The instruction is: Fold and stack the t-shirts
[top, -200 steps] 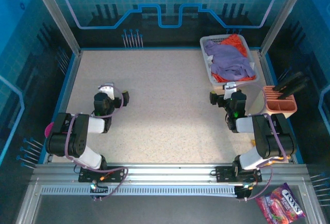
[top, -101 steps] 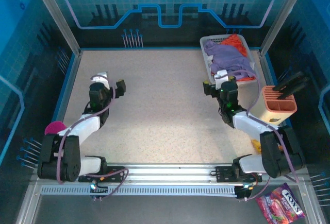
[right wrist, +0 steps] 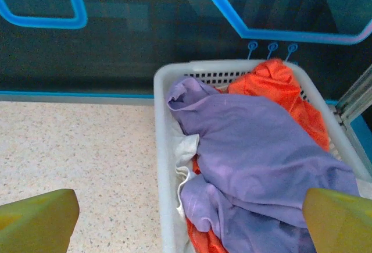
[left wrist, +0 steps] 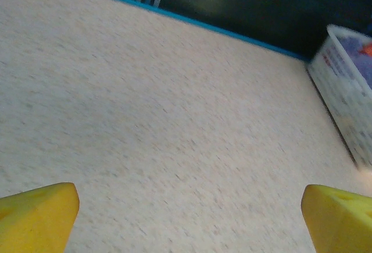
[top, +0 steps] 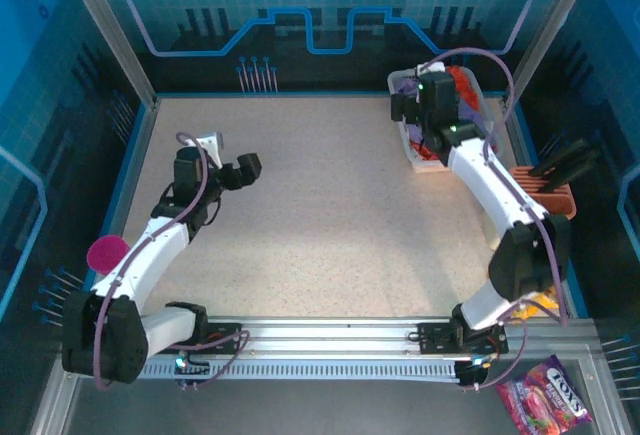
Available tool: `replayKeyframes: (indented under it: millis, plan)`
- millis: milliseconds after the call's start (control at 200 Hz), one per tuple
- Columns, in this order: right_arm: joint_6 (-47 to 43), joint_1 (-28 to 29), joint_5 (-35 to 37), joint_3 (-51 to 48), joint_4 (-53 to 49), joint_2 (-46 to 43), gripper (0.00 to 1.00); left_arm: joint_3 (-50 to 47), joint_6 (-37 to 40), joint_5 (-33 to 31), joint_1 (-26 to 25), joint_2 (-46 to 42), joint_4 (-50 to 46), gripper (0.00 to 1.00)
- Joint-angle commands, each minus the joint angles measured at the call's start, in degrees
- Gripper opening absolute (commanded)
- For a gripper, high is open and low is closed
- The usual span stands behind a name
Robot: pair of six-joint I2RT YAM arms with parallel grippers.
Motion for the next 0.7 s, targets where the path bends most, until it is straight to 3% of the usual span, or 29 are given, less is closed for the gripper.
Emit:
replayKeyframes:
  millis: [0,140,415,690]
  plan:
    - [3.82,-2.37,-0.46,8.26,-15.53,6.03,1.0,1.6,-0.08,2.96,-2.48,-3.07,-7.12,0.99]
    - [6.33,-6.12,-2.85,18.57,-24.24,14.14,1.0,0.35,-1.48,2.96,-4.02,-6.32,-8.59,0.99]
    - [7.07,-12.06,-2.86,26.83,-28.66,25.13,1.0,-1.21,-3.47,6.38,-5.2,-8.64,-11.64,0.99]
    - [7.31,-13.49,-0.41,35.0,-31.39,33.12,1.0,-3.49,-4.99,6.89,-5.61,-9.66,-12.16,0.99]
